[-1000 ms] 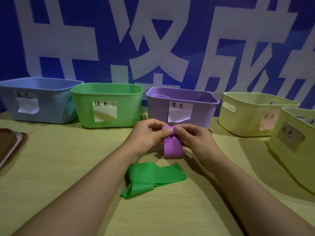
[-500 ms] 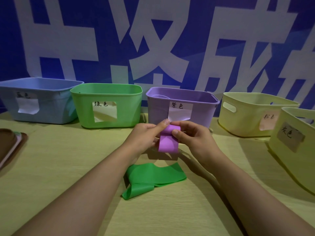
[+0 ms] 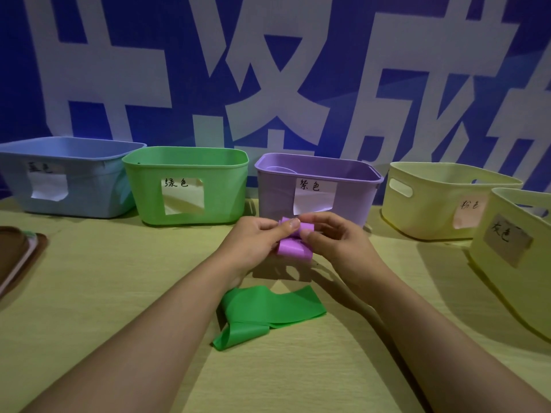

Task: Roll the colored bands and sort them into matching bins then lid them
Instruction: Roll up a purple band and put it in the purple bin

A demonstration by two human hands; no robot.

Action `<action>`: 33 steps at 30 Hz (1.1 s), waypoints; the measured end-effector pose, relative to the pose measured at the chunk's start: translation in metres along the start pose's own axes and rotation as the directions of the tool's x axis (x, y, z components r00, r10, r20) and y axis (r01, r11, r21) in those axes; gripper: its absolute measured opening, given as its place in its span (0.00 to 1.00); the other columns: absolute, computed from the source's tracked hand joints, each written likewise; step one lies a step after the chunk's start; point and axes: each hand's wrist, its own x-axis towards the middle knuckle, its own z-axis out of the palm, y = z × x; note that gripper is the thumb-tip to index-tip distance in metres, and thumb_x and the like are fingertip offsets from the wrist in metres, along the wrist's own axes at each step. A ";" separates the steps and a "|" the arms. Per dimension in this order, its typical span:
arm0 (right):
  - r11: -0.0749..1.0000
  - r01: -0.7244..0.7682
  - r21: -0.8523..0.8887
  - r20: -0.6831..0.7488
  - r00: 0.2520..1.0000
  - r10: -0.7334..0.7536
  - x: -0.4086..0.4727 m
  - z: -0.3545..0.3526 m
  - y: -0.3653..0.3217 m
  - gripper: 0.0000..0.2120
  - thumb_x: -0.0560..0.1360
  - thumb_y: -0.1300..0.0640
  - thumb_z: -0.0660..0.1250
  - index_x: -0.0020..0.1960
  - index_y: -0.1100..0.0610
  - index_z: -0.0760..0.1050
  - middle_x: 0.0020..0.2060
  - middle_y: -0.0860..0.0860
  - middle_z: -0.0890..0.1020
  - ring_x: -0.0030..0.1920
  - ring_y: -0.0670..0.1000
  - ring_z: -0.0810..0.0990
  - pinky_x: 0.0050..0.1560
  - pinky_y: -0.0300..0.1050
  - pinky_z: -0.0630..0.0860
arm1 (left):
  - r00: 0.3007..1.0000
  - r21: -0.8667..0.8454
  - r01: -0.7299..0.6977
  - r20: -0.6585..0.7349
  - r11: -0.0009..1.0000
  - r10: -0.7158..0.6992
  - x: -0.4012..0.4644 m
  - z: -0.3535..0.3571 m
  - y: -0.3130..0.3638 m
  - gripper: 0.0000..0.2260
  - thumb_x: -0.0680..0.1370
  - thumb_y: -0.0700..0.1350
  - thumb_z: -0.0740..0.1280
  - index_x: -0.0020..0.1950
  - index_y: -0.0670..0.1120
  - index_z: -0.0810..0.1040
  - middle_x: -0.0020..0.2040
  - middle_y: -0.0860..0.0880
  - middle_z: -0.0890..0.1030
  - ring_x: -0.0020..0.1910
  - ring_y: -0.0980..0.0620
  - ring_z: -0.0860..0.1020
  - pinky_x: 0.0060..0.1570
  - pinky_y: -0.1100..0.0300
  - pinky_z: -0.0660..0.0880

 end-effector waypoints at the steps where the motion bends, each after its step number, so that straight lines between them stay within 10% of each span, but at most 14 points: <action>1: 0.999 -0.018 0.041 -0.006 1.000 0.019 0.000 0.001 0.000 0.12 0.79 0.56 0.70 0.62 0.52 0.81 0.55 0.51 0.86 0.55 0.50 0.86 0.55 0.47 0.83 | 1.000 -0.012 -0.002 0.001 1.000 0.002 0.000 0.000 0.000 0.16 0.75 0.55 0.73 0.54 0.44 0.86 0.45 0.42 0.87 0.44 0.41 0.86 0.45 0.49 0.84; 10: 0.976 -0.192 -0.100 -0.114 0.977 0.180 -0.003 0.005 -0.005 0.25 0.75 0.34 0.65 0.51 0.56 0.83 0.39 0.56 0.87 0.39 0.55 0.87 0.39 0.45 0.83 | 0.999 -0.083 -0.047 0.018 0.995 0.049 0.002 0.001 -0.004 0.09 0.76 0.44 0.76 0.55 0.43 0.85 0.50 0.42 0.87 0.51 0.42 0.86 0.60 0.44 0.81; 25: 0.990 -0.083 -0.109 -0.109 0.991 0.071 -0.001 0.002 -0.004 0.13 0.77 0.47 0.70 0.51 0.56 0.85 0.39 0.56 0.87 0.38 0.51 0.84 0.36 0.40 0.81 | 0.997 -0.166 -0.043 0.056 0.985 0.053 0.002 0.002 -0.003 0.12 0.73 0.38 0.77 0.56 0.43 0.85 0.53 0.41 0.86 0.53 0.42 0.86 0.58 0.47 0.82; 33: 0.997 -0.038 -0.074 -0.113 0.993 0.029 0.000 0.001 -0.003 0.10 0.77 0.52 0.72 0.54 0.57 0.84 0.43 0.53 0.87 0.39 0.49 0.84 0.42 0.39 0.81 | 0.999 -0.142 0.019 0.032 0.990 -0.014 0.003 0.004 -0.001 0.23 0.73 0.58 0.72 0.54 0.40 0.85 0.46 0.41 0.87 0.44 0.46 0.86 0.51 0.54 0.82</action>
